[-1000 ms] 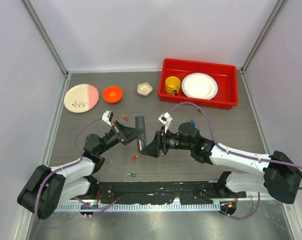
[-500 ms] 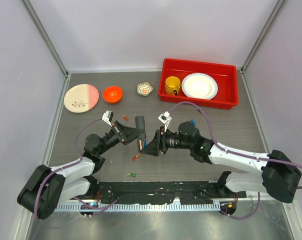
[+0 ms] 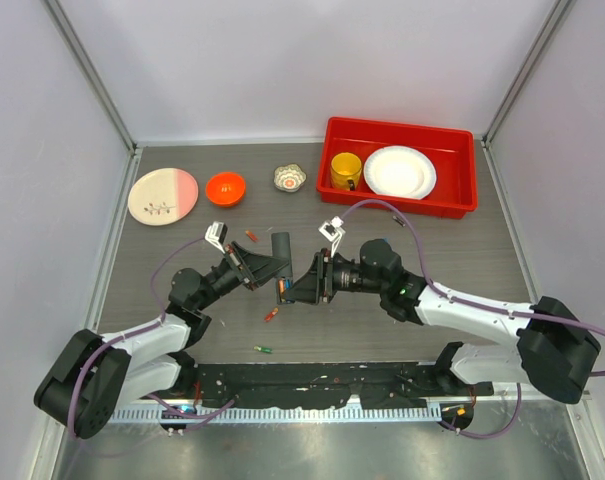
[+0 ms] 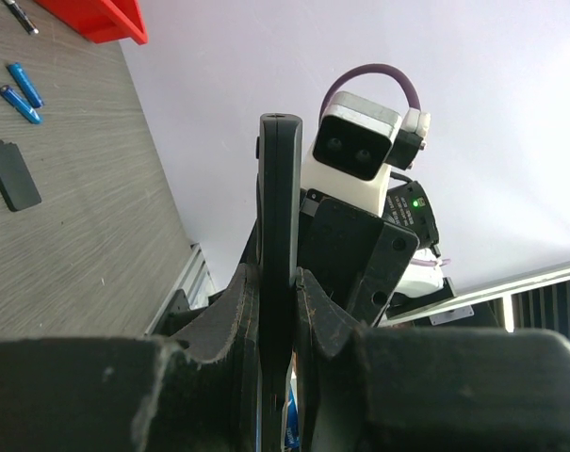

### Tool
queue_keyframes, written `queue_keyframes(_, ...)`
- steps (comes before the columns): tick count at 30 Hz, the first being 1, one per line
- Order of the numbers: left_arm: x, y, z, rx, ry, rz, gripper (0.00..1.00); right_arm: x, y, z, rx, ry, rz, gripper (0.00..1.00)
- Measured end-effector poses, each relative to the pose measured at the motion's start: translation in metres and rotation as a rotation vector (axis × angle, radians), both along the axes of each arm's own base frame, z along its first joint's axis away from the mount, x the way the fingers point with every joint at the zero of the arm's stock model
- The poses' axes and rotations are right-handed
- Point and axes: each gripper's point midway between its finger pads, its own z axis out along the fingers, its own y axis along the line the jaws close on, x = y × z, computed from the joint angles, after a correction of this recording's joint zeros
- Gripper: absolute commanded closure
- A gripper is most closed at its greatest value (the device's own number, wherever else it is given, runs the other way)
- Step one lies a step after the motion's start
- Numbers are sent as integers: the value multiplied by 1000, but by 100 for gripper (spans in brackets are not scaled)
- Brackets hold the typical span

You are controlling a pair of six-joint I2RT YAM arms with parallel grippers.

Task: Load the batteries into the remote control
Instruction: Adjust the battery in the remote control.

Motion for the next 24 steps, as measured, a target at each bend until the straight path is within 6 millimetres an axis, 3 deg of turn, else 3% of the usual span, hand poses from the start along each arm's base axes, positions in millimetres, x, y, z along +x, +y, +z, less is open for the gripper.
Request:
queue_keyframes(15, -1, -1, -1, 6, -9, -4, 100, 4, 3, 1, 22, 38, -9, 77)
queue_keyframes(20, -1, -1, -1, 11, -15, 1, 100, 5, 4, -1, 23, 58, -10, 98)
queue_keyframes(24, 1, -1, -4, 22, -16, 10, 100, 5, 6, -5, 19, 85, -5, 99)
